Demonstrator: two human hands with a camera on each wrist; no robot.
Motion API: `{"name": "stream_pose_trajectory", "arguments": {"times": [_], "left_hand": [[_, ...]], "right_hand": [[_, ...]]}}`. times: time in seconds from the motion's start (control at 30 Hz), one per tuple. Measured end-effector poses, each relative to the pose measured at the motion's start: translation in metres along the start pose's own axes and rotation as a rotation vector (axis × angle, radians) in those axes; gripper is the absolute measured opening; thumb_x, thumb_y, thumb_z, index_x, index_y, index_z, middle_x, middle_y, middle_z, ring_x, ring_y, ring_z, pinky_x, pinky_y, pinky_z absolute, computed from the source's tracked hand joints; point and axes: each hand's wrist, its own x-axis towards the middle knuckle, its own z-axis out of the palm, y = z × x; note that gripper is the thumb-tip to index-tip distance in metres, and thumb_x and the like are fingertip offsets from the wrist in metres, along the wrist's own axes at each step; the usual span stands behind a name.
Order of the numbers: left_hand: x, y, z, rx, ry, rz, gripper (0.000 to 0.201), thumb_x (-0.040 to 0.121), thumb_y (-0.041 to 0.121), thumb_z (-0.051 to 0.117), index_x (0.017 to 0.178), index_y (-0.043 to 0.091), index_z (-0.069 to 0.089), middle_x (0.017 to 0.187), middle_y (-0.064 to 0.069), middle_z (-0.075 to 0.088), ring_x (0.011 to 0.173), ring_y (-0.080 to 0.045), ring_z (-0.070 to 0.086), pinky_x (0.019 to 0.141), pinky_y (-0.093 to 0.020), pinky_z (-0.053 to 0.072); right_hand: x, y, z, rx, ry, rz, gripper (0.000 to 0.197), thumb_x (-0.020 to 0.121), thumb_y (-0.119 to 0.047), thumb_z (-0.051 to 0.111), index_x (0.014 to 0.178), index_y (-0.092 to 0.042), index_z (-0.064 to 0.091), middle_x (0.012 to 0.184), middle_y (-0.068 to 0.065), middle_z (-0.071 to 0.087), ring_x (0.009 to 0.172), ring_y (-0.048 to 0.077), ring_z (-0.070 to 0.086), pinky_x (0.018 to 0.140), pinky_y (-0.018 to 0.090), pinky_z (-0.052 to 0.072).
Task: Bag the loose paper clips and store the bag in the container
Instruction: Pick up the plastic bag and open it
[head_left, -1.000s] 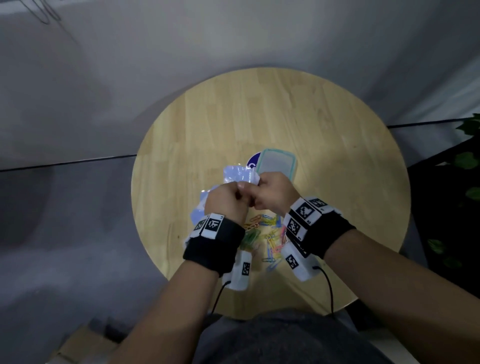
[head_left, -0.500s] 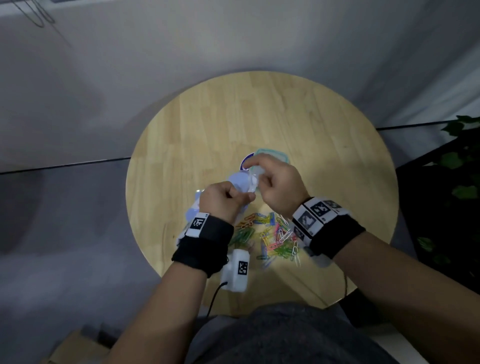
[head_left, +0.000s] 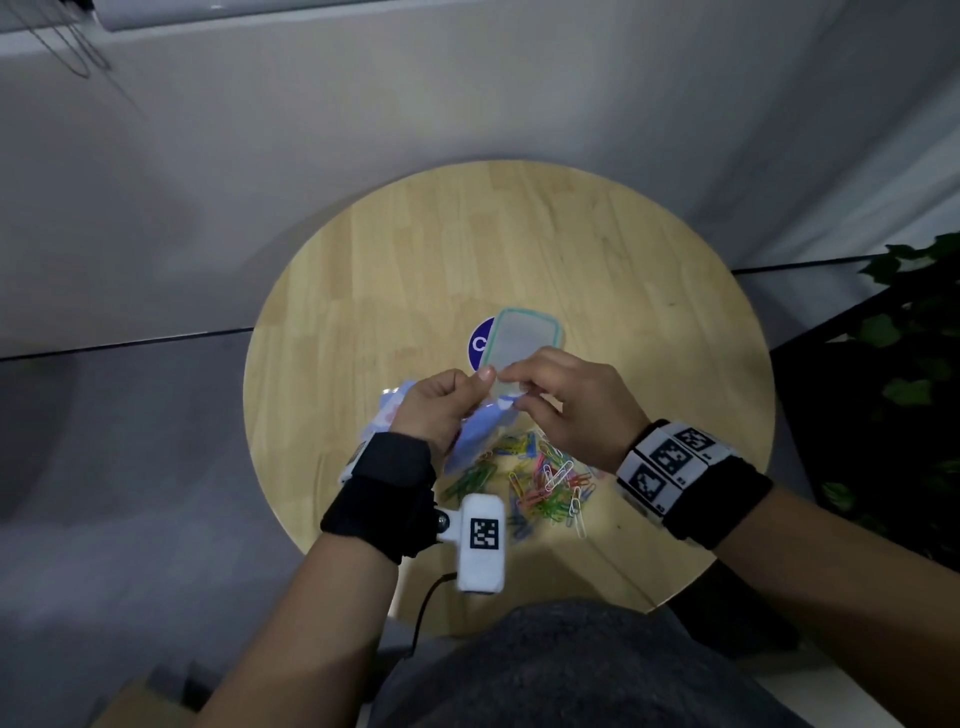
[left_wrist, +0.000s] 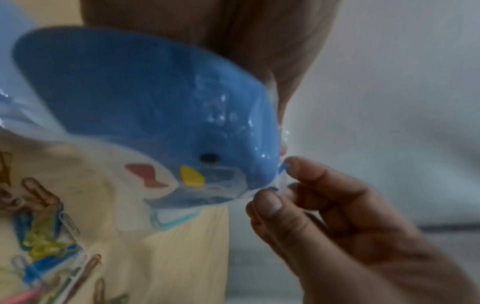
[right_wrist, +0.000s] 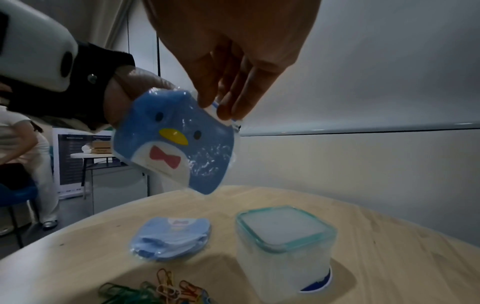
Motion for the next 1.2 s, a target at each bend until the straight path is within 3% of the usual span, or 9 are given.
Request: {"name": "stream_pose_trajectory", "arguments": {"times": [0.17, 0.27, 0.43, 0.53, 0.67, 0.9, 1.03, 1.13, 1.2], "left_hand": [[-0.012, -0.005, 0.016, 0.189, 0.134, 0.285, 0.038, 0.086, 0.018, 0.066, 0.056, 0.003, 0.048, 0.051, -0.006, 0.042, 0.053, -0.016, 0.038, 0.056, -0.033, 0.041], [-0.018, -0.011, 0.021, 0.322, 0.248, 0.433, 0.034, 0.083, 0.023, 0.068, 0.059, 0.007, 0.051, 0.059, -0.005, 0.048, 0.055, -0.014, 0.045, 0.056, -0.033, 0.041], [-0.028, -0.018, 0.023, 0.34, 0.124, 0.612, 0.014, 0.075, 0.039, 0.066, 0.078, 0.026, 0.064, 0.102, 0.003, 0.062, 0.104, -0.013, 0.058, 0.085, -0.029, 0.047], [-0.022, -0.017, 0.007, 0.497, -0.23, 0.561, 0.086, 0.047, 0.06, 0.081, 0.123, 0.038, 0.047, 0.139, -0.003, 0.043, 0.131, -0.018, 0.04, 0.106, -0.038, 0.036], [-0.015, -0.007, -0.017, 0.972, -0.362, 0.561, 0.13, 0.033, 0.081, 0.069, 0.142, 0.032, 0.018, 0.133, 0.003, 0.042, 0.123, -0.014, 0.042, 0.105, -0.053, 0.031], [-0.016, -0.025, -0.011, 1.001, -0.273, 0.581, 0.084, 0.047, 0.051, 0.066, 0.122, 0.017, 0.046, 0.106, 0.003, 0.053, 0.098, -0.017, 0.053, 0.085, -0.039, 0.048], [-0.011, -0.032, -0.008, 0.912, -0.113, 0.651, 0.042, 0.055, 0.039, 0.06, 0.088, 0.013, 0.058, 0.084, 0.0, 0.057, 0.078, -0.019, 0.053, 0.069, -0.037, 0.047], [-0.004, -0.043, -0.01, 0.973, -0.062, 0.61, 0.052, 0.054, 0.049, 0.058, 0.091, 0.012, 0.056, 0.085, -0.003, 0.056, 0.077, -0.023, 0.051, 0.068, -0.035, 0.044], [-0.003, -0.055, -0.013, 1.033, -0.036, 0.545, 0.058, 0.052, 0.05, 0.056, 0.095, 0.012, 0.053, 0.09, -0.003, 0.055, 0.08, -0.026, 0.051, 0.07, -0.038, 0.045]], "right_hand": [[-0.005, -0.002, 0.0, -0.118, -0.196, -0.123, 0.016, 0.08, -0.01, 0.047, 0.082, -0.012, 0.063, 0.084, 0.004, 0.064, 0.058, 0.028, 0.06, 0.045, 0.037, 0.05], [-0.01, -0.001, 0.003, -0.084, -0.26, -0.09, 0.025, 0.075, -0.006, 0.052, 0.096, -0.016, 0.062, 0.092, 0.002, 0.069, 0.071, 0.03, 0.065, 0.052, 0.039, 0.053], [-0.016, -0.004, 0.008, -0.03, -0.358, -0.009, 0.027, 0.084, -0.021, 0.051, 0.104, -0.015, 0.067, 0.126, 0.008, 0.061, 0.086, 0.032, 0.067, 0.066, 0.038, 0.055], [-0.018, -0.001, 0.007, 0.06, -0.474, -0.044, 0.019, 0.087, -0.025, 0.052, 0.084, -0.016, 0.07, 0.145, 0.003, 0.045, 0.093, 0.017, 0.064, 0.067, 0.025, 0.044], [-0.021, 0.003, 0.001, 0.135, -0.567, 0.015, 0.016, 0.09, -0.019, 0.056, 0.09, -0.018, 0.072, 0.152, -0.006, 0.035, 0.111, 0.012, 0.061, 0.083, 0.021, 0.044], [-0.029, 0.0, 0.005, 0.193, -0.567, 0.054, 0.036, 0.091, -0.027, 0.045, 0.126, -0.031, 0.051, 0.131, -0.01, 0.055, 0.112, 0.014, 0.058, 0.092, 0.039, 0.048], [-0.028, 0.0, -0.002, 0.387, -0.61, 0.285, 0.048, 0.088, -0.016, 0.051, 0.13, -0.039, 0.047, 0.107, -0.012, 0.065, 0.079, -0.006, 0.059, 0.076, 0.016, 0.048], [-0.029, 0.024, 0.001, 0.688, -0.191, 0.568, 0.038, 0.078, -0.005, 0.056, 0.107, -0.028, 0.065, 0.104, -0.003, 0.068, 0.063, 0.016, 0.061, 0.064, 0.03, 0.055], [-0.038, 0.049, 0.009, 0.443, -0.044, 0.684, 0.032, 0.078, -0.008, 0.061, 0.102, -0.03, 0.063, 0.099, 0.001, 0.066, 0.07, 0.025, 0.06, 0.076, 0.041, 0.056]]}}
